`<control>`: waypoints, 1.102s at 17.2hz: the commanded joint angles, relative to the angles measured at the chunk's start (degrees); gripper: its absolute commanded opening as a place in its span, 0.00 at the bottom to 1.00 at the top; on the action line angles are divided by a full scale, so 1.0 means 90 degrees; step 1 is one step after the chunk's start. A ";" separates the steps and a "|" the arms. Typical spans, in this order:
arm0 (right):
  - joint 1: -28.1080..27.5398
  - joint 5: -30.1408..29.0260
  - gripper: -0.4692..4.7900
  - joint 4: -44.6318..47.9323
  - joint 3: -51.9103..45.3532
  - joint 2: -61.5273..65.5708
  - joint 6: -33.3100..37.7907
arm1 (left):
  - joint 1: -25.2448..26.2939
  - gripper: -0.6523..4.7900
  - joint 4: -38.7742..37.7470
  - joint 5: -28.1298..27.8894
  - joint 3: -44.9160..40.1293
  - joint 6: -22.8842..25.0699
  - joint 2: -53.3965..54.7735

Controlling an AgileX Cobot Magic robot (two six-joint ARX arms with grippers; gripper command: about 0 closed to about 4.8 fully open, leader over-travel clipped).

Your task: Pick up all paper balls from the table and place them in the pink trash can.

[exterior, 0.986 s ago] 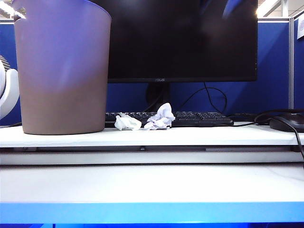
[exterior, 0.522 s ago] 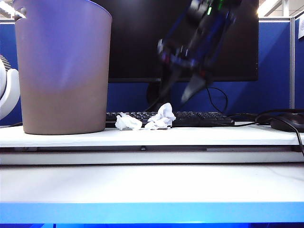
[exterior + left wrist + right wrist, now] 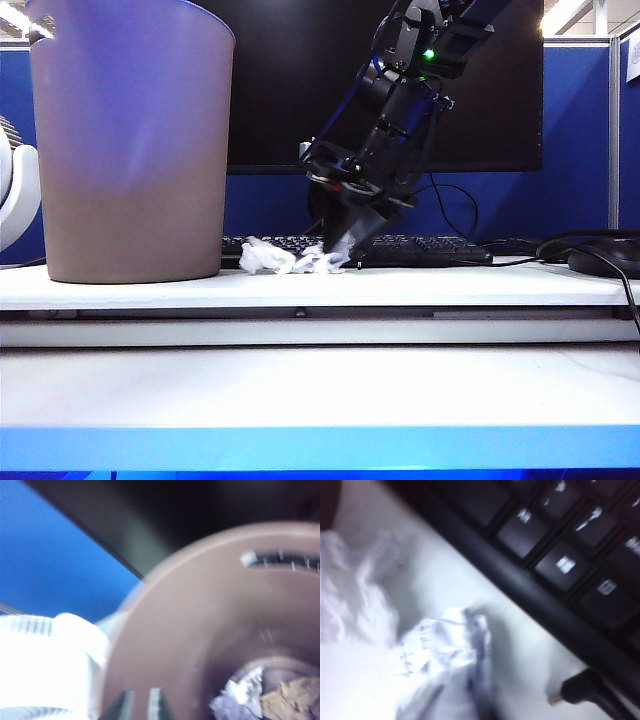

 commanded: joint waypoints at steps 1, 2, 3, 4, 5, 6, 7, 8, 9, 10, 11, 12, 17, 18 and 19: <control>0.0005 0.0097 0.08 0.0272 0.0029 -0.0384 -0.0046 | -0.0005 0.24 -0.0294 0.0160 0.0053 -0.0418 -0.0765; 0.0005 0.0100 0.08 0.0444 0.0032 -0.0580 -0.0046 | -0.0005 0.24 -0.0549 0.0474 0.0053 -0.0641 -0.0979; 0.0005 0.0109 0.08 0.0901 0.0032 -0.0986 -0.0041 | -0.0005 0.24 -0.1013 0.1231 0.0053 -0.1105 -0.1324; 0.0005 0.0056 0.08 0.1666 0.0032 -0.1537 0.0063 | -0.0005 0.24 -0.1486 0.2412 0.0051 -0.1413 -0.1593; 0.0007 -0.0138 0.08 0.2261 0.0034 -0.1875 0.0296 | -0.0005 0.24 -0.1785 0.3087 0.0051 -0.1532 -0.1681; 0.0007 -0.0495 0.08 0.2832 0.0041 -0.2115 0.0583 | -0.0005 0.24 -0.2052 0.3565 0.0041 -0.1566 -0.1698; 0.0068 -0.1086 0.08 0.3203 0.0498 -0.2205 0.1066 | -0.0005 0.24 -0.2327 0.3827 -0.0107 -0.1593 -0.1695; 0.0206 -0.1365 0.08 0.3203 0.0930 -0.2084 0.1081 | -0.0005 0.24 -0.2412 0.3827 -0.0299 -0.1615 -0.1698; 0.0362 -0.1367 0.08 0.3208 0.1258 -0.1965 0.1081 | -0.0005 0.24 -0.2514 0.3803 -0.0452 -0.1613 -0.1698; 0.0673 -0.1367 0.08 0.3198 0.1746 -0.1661 0.1088 | -0.0005 0.24 -0.2686 0.3653 -0.0648 -0.1610 -0.1698; 0.0855 -0.1367 0.08 0.3128 0.1943 -0.1447 0.1107 | -0.0005 0.24 -0.2786 0.3514 -0.0682 -0.1576 -0.1698; 0.1039 -0.1362 0.10 0.3096 0.1996 -0.1246 0.1110 | -0.0005 0.24 -0.2837 0.3466 -0.0678 -0.1484 -0.1717; 0.1042 -0.0539 1.00 0.2132 0.1999 -0.1406 0.0957 | -0.0005 0.24 -0.2297 0.2441 -0.0675 -0.1375 -0.2166; 0.0979 0.0180 1.00 0.1523 0.1999 -0.1758 0.0491 | -0.0005 0.24 -0.2025 0.2096 -0.0675 -0.1375 -0.2239; 0.0933 0.0517 1.00 0.1161 0.1999 -0.1911 0.0277 | -0.0005 0.24 -0.1906 0.2042 -0.0673 -0.1372 -0.2259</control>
